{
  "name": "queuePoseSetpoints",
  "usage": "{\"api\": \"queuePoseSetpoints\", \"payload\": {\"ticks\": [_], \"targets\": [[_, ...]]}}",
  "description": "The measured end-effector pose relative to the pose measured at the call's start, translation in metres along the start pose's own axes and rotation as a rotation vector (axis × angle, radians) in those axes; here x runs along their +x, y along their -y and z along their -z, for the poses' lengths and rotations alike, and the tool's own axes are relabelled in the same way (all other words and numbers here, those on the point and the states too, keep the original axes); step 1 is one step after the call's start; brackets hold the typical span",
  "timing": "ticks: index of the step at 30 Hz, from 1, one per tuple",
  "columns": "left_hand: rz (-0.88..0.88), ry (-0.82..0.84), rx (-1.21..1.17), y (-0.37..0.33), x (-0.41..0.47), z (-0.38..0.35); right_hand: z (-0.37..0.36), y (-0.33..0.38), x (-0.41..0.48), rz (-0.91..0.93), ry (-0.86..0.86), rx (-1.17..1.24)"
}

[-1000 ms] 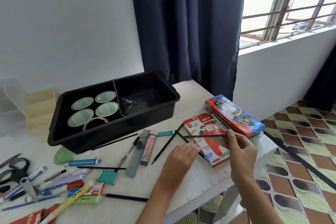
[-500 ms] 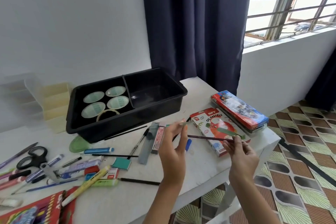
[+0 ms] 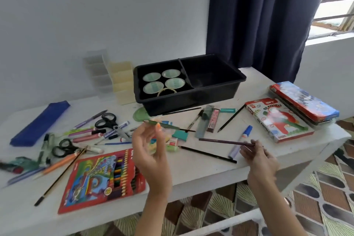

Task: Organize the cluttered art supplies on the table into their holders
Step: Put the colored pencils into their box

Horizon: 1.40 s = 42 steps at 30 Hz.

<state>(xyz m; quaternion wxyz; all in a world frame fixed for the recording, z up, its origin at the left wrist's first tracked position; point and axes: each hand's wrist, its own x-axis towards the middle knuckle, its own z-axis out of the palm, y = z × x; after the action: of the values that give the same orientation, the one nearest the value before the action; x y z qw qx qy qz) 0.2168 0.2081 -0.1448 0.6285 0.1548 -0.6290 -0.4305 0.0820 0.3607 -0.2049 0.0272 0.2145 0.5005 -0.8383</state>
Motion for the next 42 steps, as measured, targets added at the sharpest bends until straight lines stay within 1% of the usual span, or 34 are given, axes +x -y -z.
{"api": "queuePoseSetpoints", "payload": {"ticks": [3, 5, 8, 12, 16, 18, 20, 22, 24, 26, 28, 30, 32, 38, 42], "targets": [[-0.009, -0.057, 0.048, -0.001, 0.006, 0.034, -0.002, -0.004, -0.012, -0.003, -0.03, -0.001], [-0.02, -0.086, 0.092, -0.002, 0.01, 0.055, -0.006, -0.005, -0.025, -0.016, 0.005, 0.016], [-0.03, -0.089, 0.128, -0.001, 0.014, 0.084, -0.016, -0.012, -0.053, -0.073, 0.144, 0.002], [-0.033, -0.054, 0.198, 0.003, 0.021, 0.119, -0.029, -0.033, -0.089, -0.087, 0.36, -0.128], [-0.106, 0.044, 0.318, 0.004, 0.03, 0.147, -0.036, -0.059, -0.11, -0.072, 0.449, -0.25], [-0.121, 0.132, 0.383, 0.007, 0.033, 0.159, -0.037, -0.069, -0.117, -0.073, 0.456, -0.29], [-0.131, 0.256, 0.485, 0.013, 0.032, 0.171, -0.038, -0.078, -0.121, -0.07, 0.449, -0.314], [-0.124, 0.394, 0.634, 0.023, 0.029, 0.183, -0.04, -0.083, -0.126, -0.067, 0.451, -0.341], [-0.123, 0.481, 0.782, 0.038, 0.021, 0.194, -0.043, -0.088, -0.131, -0.052, 0.464, -0.359], [-0.086, 0.544, 0.887, 0.052, 0.012, 0.202, -0.044, -0.093, -0.135, 0.016, 0.432, -0.386], [-0.054, 0.592, 0.954, 0.062, 0.004, 0.209, -0.043, -0.094, -0.136, 0.117, 0.347, -0.412], [-0.042, 0.602, 1.002, 0.066, -0.002, 0.214, -0.041, -0.092, -0.132, 0.197, 0.276, -0.424], [-0.021, 0.588, 1.014, 0.068, -0.003, 0.216, -0.04, -0.09, -0.129, 0.217, 0.247, -0.422], [-0.007, 0.575, 1.018, 0.071, -0.005, 0.213, -0.039, -0.092, -0.129, 0.088, 0.266, -0.314], [0.016, 0.554, 1.036, 0.072, -0.006, 0.212, -0.041, -0.091, -0.134, 0.103, 0.286, -0.304]]}}
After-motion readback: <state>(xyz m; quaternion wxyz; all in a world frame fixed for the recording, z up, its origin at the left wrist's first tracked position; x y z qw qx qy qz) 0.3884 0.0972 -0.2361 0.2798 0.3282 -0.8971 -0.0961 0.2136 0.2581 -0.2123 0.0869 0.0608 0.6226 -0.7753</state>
